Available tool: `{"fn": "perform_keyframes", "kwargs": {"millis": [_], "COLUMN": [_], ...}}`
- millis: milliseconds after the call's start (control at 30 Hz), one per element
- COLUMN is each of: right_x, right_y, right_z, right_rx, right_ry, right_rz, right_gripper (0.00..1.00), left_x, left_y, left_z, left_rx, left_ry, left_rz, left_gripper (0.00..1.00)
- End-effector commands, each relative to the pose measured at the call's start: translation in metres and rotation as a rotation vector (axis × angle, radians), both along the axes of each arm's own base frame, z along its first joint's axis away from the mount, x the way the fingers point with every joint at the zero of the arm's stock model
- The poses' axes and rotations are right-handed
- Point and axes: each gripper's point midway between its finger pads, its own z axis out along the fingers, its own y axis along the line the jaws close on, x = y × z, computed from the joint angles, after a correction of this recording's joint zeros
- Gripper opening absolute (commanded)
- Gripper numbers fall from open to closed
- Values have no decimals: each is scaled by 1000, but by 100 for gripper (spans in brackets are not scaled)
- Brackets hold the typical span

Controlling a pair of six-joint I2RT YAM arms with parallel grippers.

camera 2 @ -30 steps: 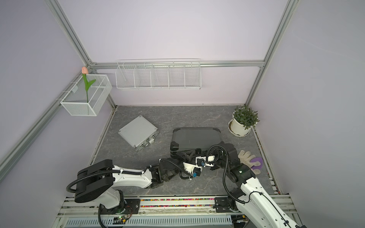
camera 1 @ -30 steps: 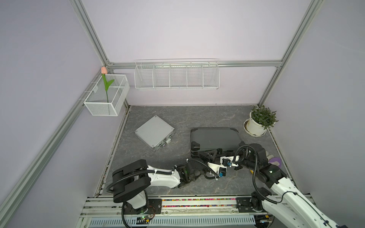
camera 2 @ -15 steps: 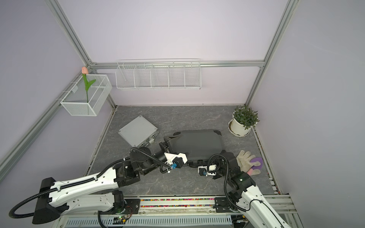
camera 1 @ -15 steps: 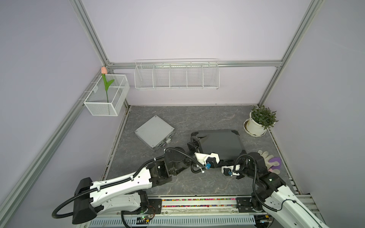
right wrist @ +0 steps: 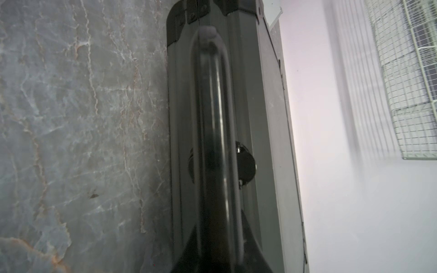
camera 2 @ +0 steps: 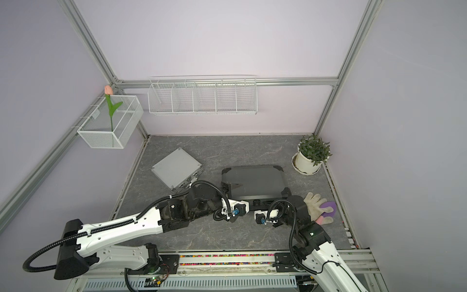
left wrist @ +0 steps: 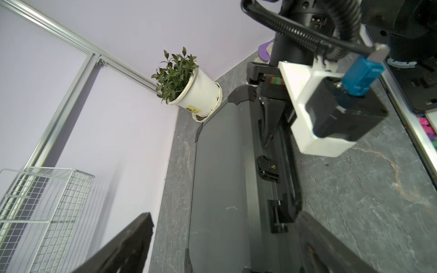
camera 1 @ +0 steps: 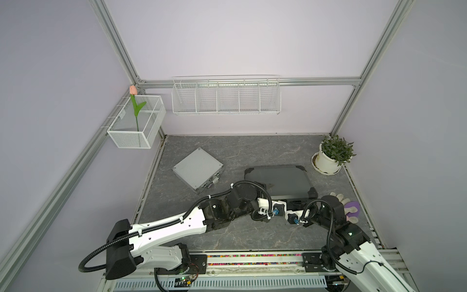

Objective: Open the poker set cases
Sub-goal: Open the fastener on the poker set case.

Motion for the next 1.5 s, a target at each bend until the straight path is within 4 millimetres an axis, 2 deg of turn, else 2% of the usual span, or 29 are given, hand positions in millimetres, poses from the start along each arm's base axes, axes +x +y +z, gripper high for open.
{"fn": "perform_keyframes", "kwargs": {"millis": [0,233,567,833,1100,1467], "right_x": [13,10,5,1,0,1], "right_y": [14,15,17,17,20,22], "right_z": [131,143,175,193,183,182], "right_rx": [225,229,279,294,263,255], "right_ry": [-402,-464,-552,-587,-570,-568], "right_rz": [33,52,72,83,105,113], "right_gripper": [7,7,7,7,7,7], "left_x": [-4,0,6,10,18,30], "left_y": [-6,-12,-26,-28,-40,-58], "left_z": [2,-7,-16,-20,-26,-38], "left_rx": [5,39,63,89,96,112], "left_ry": [49,97,151,201,224,232], "left_rz": [-27,-38,-69,-91,-85,-85], "left_gripper": [96,95,91,88,87,84]}}
